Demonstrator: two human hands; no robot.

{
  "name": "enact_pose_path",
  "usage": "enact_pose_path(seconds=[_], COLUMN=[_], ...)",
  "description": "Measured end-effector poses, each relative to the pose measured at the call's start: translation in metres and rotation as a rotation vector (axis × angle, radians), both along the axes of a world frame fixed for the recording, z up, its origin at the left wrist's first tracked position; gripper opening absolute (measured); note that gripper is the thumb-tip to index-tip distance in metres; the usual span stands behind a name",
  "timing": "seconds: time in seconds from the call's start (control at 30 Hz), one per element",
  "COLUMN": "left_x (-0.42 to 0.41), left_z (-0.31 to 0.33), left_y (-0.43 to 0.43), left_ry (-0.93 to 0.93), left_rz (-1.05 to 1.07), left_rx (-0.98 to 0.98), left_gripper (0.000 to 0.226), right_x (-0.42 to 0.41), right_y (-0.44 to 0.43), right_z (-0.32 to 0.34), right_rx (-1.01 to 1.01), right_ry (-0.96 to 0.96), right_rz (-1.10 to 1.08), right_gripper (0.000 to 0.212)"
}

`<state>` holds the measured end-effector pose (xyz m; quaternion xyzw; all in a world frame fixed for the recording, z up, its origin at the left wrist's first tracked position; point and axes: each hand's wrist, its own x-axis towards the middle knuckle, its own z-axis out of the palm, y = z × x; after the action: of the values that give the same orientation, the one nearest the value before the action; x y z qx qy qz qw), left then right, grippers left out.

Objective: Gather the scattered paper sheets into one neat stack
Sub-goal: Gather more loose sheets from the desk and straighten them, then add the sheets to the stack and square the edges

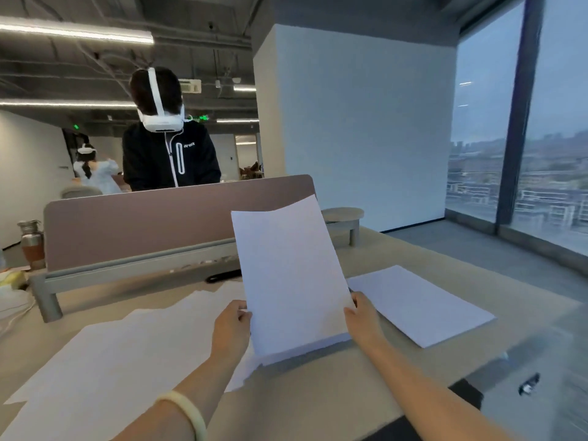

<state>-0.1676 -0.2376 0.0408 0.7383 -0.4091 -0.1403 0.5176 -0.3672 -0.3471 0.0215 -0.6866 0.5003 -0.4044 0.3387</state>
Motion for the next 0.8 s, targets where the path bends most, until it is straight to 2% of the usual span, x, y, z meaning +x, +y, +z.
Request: enact_pose_path(seconds=[0.37, 0.67, 0.8], left_x=[-0.154, -0.201, -0.204], left_z=[-0.031, -0.049, -0.053], left_y=[-0.120, -0.166, -0.174], left_ry=[0.199, 0.131, 0.072], left_rz=[-0.249, -0.334, -0.379], left_rx=[0.100, 0.149, 0.175], left_gripper=[0.011, 0.050, 0.053], right_x=[-0.174, -0.219, -0.222], right_y=[-0.081, -0.134, -0.149], right_z=[-0.017, -0.038, -0.046], right_rx=[0.066, 0.099, 0.103], right_ry=[0.110, 0.193, 0.254], right_rz=[-0.321, -0.391, -0.390], right_gripper=[0.028, 0.022, 0.028])
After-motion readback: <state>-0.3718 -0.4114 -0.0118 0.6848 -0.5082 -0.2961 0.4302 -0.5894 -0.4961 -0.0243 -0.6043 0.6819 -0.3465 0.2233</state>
